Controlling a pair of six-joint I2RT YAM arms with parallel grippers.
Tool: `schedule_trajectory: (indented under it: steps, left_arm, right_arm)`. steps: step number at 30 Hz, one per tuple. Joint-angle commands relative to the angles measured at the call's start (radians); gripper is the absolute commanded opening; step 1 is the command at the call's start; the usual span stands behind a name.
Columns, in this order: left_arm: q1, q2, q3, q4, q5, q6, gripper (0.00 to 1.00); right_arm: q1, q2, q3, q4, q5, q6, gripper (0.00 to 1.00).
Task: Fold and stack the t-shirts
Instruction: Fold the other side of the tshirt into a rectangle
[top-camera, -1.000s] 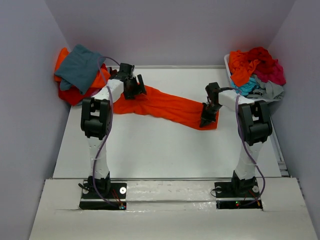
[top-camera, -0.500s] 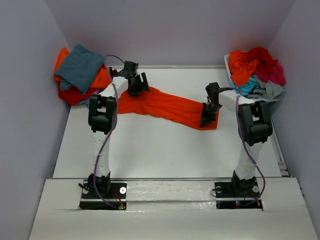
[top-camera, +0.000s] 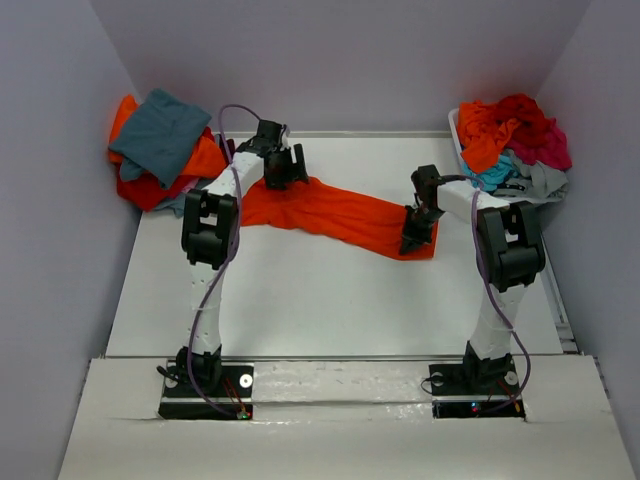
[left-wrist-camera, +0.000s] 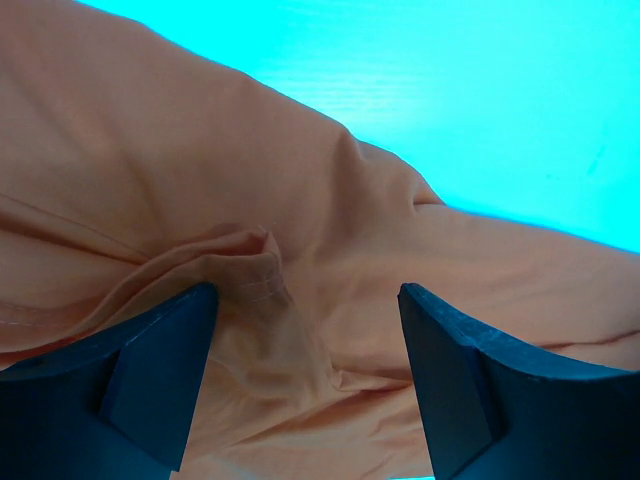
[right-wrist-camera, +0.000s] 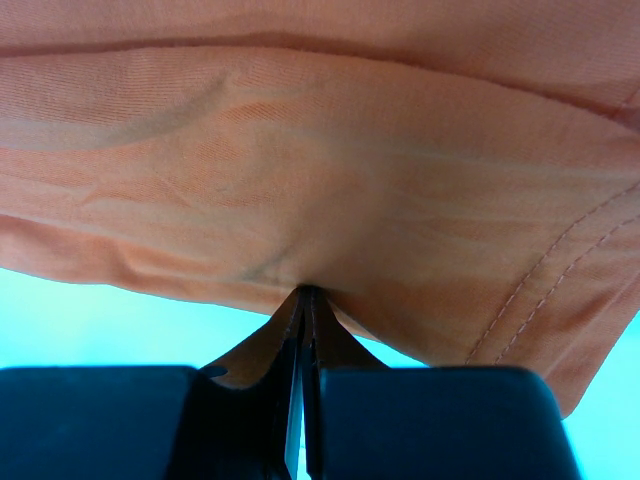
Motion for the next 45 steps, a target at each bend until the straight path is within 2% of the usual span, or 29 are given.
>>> schedule_trajectory:
  steps: [1, 8, 17, 26, 30, 40, 45]
  left_arm:
    - [-0.008, 0.017, 0.088, 0.002, 0.041, 0.046, 0.84]
    - [-0.008, 0.092, 0.202, -0.041, 0.103, 0.081, 0.84]
    - [-0.008, 0.112, 0.205, -0.015, 0.232, 0.121, 0.85]
    - [-0.018, 0.1, 0.185, 0.034, 0.417, 0.146, 0.85]
    - [-0.028, 0.051, 0.163, 0.032, 0.355, 0.144, 0.85]
    - [-0.028, -0.224, 0.025, -0.014, 0.033, 0.097, 0.85]
    - [0.001, -0.313, -0.008, -0.105, -0.103, 0.058, 0.85]
  right_arm:
    - [0.01, 0.055, -0.054, -0.002, 0.054, -0.019, 0.07]
    - [0.01, 0.055, -0.052, -0.005, 0.059, -0.025, 0.07]
    - [0.01, 0.062, -0.049, -0.008, 0.061, -0.032, 0.07]
    - [0.01, 0.059, -0.06, -0.002, 0.061, -0.036, 0.07]
    - [0.01, 0.062, -0.06, 0.004, 0.061, -0.033, 0.07]
    - [0.01, 0.004, 0.01, -0.007, 0.094, -0.026, 0.07]
    - [0.01, -0.023, 0.083, -0.048, 0.11, -0.031, 0.07]
